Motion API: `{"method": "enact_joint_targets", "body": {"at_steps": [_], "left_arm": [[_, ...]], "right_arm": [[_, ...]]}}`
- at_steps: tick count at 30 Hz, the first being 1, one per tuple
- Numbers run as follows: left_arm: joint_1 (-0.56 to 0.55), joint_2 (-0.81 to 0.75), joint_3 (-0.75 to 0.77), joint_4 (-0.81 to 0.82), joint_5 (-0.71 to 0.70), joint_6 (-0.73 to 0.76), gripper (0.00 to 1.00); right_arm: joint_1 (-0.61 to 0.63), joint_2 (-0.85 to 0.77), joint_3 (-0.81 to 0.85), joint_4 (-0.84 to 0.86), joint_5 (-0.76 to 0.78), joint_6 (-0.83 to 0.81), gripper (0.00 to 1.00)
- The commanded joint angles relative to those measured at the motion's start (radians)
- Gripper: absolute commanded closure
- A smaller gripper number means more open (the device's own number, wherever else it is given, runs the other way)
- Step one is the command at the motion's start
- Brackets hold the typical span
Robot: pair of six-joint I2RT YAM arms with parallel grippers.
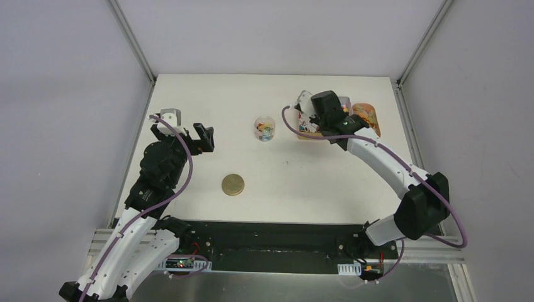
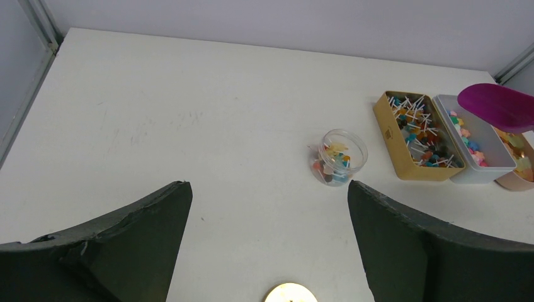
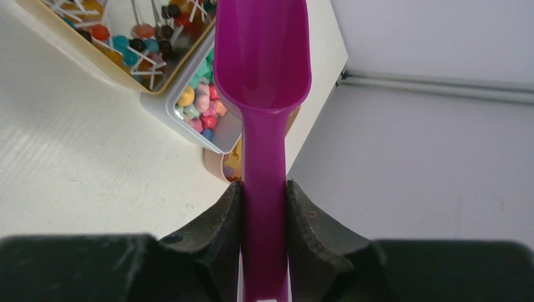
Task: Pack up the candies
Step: Scoop the fake candies from the storage box.
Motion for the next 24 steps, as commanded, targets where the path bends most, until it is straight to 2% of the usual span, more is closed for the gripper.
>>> {"method": "enact_joint_targets", "body": {"at_steps": [1,10,17,24], "left_arm": [[0.006,-0.003,0.001,0.008,-0.009,0.018,0.01],[0.006,-0.001,0.001,0.009,-0.009,0.017,0.01],[0.006,-0.004,-0.001,0.009,-0.011,0.020,0.01],[0.006,-0.003,0.001,0.008,-0.007,0.019,0.01]], "right_arm": [[-0.085,-0.052,0.006,-0.066,-0.058,0.110,1.00],[-0.328,-0.026,0.073,-0.202,-0.193,0.256,1.00],[-0.436,0.001,0.095,-0.280,-0.213,0.350,1.00],[-0.502,0.023,0.113,-0.311,-0.232,0.369,1.00]]}}
